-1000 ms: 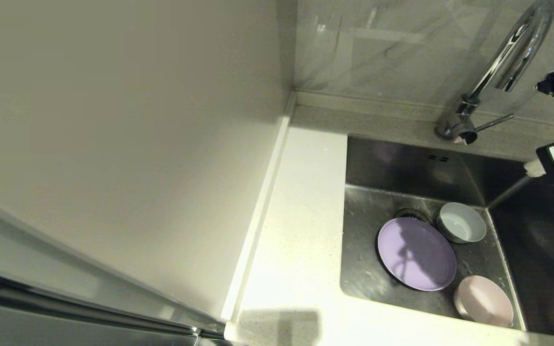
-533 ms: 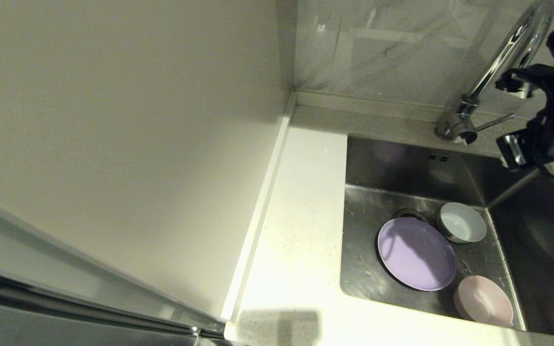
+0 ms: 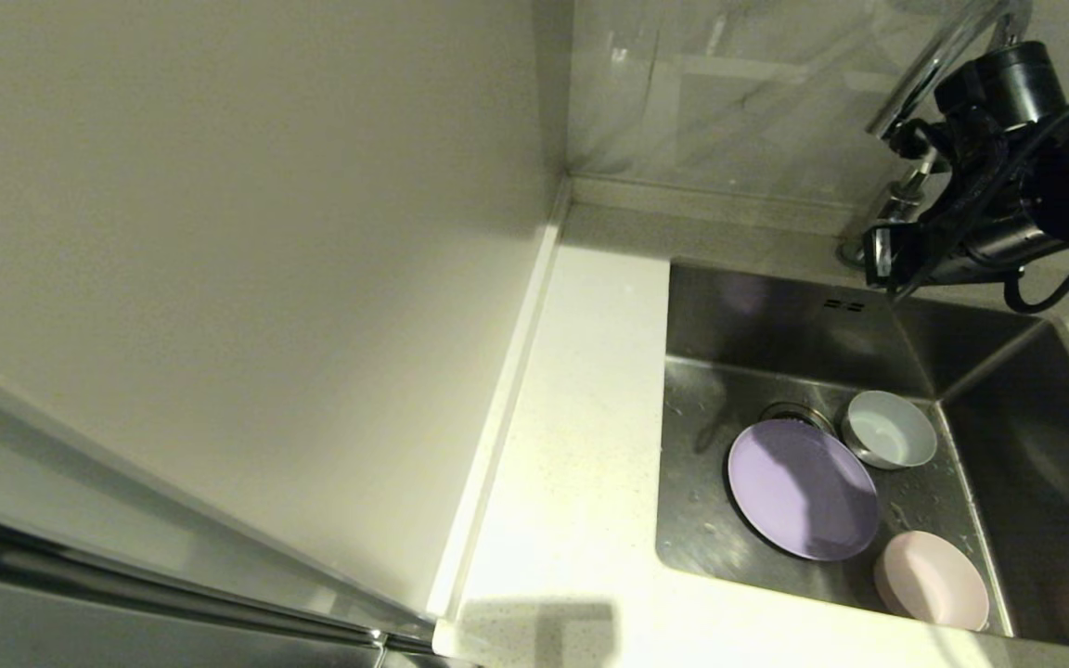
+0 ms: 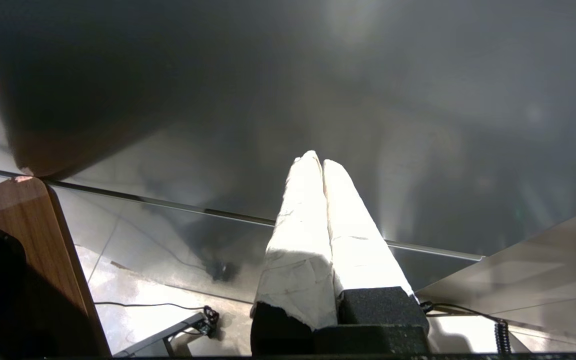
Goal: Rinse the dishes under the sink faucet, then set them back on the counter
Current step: Turn on the faucet
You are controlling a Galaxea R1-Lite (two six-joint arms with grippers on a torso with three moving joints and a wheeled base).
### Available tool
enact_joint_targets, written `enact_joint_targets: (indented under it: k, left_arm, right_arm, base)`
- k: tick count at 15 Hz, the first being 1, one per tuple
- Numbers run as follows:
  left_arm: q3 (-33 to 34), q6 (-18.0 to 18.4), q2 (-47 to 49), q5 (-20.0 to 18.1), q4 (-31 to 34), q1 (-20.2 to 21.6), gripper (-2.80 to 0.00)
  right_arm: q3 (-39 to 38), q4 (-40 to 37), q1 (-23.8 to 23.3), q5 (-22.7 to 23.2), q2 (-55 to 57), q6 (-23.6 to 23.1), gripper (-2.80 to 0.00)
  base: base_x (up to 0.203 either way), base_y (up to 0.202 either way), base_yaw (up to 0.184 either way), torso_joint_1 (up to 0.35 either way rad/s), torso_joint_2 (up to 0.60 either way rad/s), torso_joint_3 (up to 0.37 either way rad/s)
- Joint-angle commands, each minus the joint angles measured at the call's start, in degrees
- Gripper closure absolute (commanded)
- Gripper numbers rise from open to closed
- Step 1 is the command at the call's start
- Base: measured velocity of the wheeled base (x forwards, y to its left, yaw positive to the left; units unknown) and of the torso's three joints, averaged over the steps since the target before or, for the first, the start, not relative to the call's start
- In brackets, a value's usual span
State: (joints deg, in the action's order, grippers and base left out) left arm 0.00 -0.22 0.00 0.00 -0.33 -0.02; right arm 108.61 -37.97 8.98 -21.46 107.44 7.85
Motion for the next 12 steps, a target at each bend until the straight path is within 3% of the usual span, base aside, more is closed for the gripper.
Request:
enact_joint_targets:
  k: [1, 6, 10, 12]
  left_arm:
    - [0.18, -0.04, 0.00, 0.00, -0.10, 0.02, 0.00]
    - [0.09, -0.04, 0.00, 0.00, -0.04, -0.06, 0.00]
    - [0.18, -0.04, 0.00, 0.00, -0.03, 0.02, 0.00]
    - [0.18, -0.04, 0.00, 0.00, -0.02, 0.02, 0.00]
  right_arm:
    - [-2.38, -0.17, -1.20, -0.24, -2.30, 0.06, 0.00]
    - [-5.40, -0.17, -9.83, -0.18, -8.24, 0.74, 0.00]
    - [4.82, -0.34, -10.81, 1.26, -4.94, 9.07, 0.00]
    - [5.84, 3.81, -10.62, 3.44, -3.13, 14.52, 0.00]
  base:
    - [0.000, 0.000, 0.000, 0.000, 0.00, 0.000]
    - [0.000, 0.000, 0.000, 0.000, 0.00, 0.000]
    - [0.000, 0.000, 0.000, 0.000, 0.00, 0.000]
    - [0.000, 0.000, 0.000, 0.000, 0.00, 0.000]
